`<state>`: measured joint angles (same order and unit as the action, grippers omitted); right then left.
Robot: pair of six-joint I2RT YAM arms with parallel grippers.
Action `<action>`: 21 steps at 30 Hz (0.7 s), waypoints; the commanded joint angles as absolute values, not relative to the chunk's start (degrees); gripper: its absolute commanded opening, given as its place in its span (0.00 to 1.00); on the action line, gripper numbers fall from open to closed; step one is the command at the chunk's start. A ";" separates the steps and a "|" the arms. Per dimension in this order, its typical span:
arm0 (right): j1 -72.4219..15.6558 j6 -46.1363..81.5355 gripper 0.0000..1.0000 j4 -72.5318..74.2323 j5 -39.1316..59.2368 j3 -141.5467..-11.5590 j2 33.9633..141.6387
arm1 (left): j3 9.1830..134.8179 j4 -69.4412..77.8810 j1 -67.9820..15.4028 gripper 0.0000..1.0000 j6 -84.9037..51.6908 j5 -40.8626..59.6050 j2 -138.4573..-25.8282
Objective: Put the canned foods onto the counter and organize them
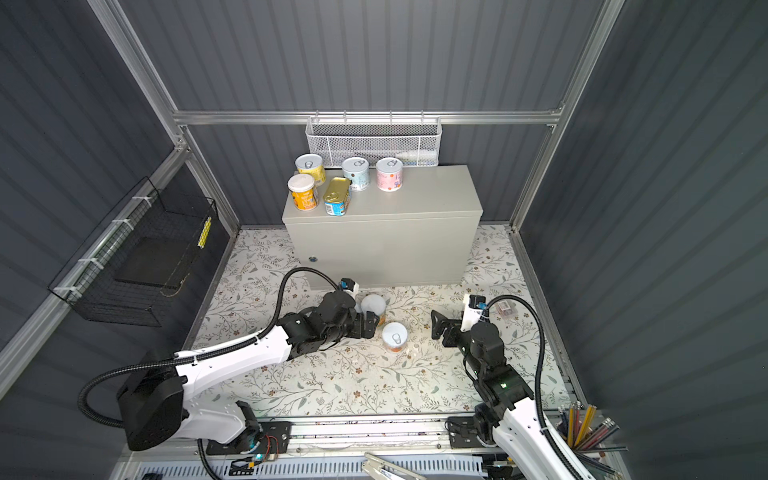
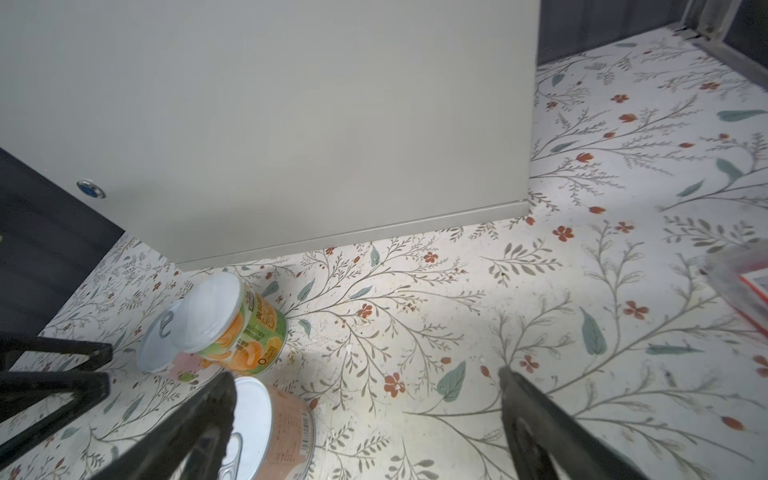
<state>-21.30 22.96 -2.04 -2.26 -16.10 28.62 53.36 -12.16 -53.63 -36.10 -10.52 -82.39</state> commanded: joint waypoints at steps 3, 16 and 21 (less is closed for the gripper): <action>-21.14 21.04 0.99 0.31 3.85 -16.25 27.92 | 62.44 -20.87 -57.22 1.00 -35.12 -7.03 -88.56; -21.18 21.35 0.99 2.84 -0.19 -10.10 15.50 | 66.77 -19.46 -61.79 1.00 -35.68 -5.25 -97.84; -21.18 20.92 0.99 2.18 -1.72 -9.40 13.99 | 67.47 -19.42 -61.96 1.00 -35.15 -6.76 -100.23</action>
<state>-21.30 21.74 1.74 -0.14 -9.82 14.48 65.54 -19.11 -61.65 -35.18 -6.00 -99.31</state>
